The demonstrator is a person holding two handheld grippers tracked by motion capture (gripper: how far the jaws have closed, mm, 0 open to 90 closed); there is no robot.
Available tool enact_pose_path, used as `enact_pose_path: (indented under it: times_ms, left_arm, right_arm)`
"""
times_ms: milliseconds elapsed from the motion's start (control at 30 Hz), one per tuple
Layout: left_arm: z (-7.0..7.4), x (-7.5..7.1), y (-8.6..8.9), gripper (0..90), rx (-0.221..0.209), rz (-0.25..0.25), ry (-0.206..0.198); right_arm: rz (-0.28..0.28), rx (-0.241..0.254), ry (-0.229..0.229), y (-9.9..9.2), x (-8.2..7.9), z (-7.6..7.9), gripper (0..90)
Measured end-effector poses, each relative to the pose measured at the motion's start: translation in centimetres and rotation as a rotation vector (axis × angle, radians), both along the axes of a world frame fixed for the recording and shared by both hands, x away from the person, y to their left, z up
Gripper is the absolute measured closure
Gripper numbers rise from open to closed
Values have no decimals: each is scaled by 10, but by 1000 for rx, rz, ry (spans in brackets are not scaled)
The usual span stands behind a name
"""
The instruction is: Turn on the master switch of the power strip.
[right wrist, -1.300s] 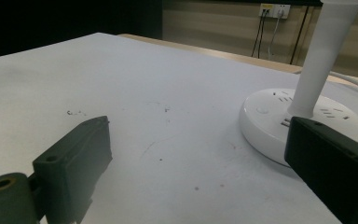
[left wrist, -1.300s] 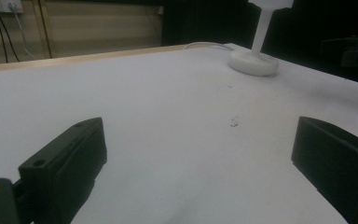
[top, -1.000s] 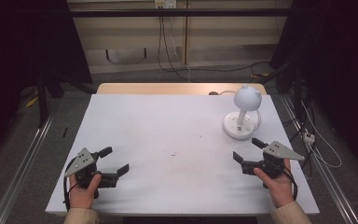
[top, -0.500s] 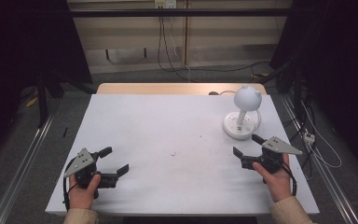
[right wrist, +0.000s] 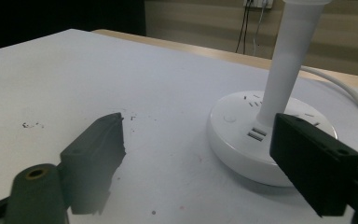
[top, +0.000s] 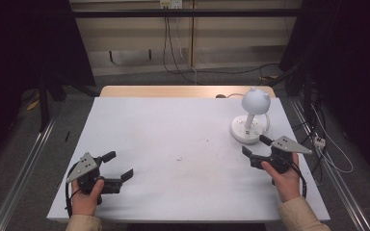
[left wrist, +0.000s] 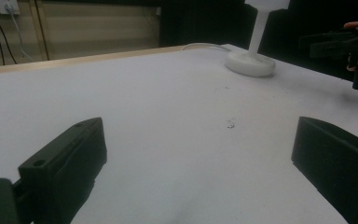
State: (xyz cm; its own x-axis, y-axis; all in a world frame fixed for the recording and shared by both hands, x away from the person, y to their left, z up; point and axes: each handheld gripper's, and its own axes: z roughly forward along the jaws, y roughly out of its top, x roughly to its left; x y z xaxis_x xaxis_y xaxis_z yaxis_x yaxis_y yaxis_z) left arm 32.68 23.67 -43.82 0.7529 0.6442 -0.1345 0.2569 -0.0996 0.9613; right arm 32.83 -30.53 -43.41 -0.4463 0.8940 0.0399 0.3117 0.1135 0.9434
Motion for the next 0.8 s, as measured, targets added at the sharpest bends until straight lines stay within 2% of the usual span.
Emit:
enact_pose_path:
  times_ms: [333,600,800]
  left_arm:
    - [1,-1,1,28,5,5,-7]
    - [0,0,1,28,-11,5,-3]
    - [1,-1,0,28,-17,3,-2]
  right_arm:
    - [-11,9,16,-4,4,-1,246]
    - [-21,12,12,-5,10,4,283]
    - [-24,3,13,-7,15,4,370]
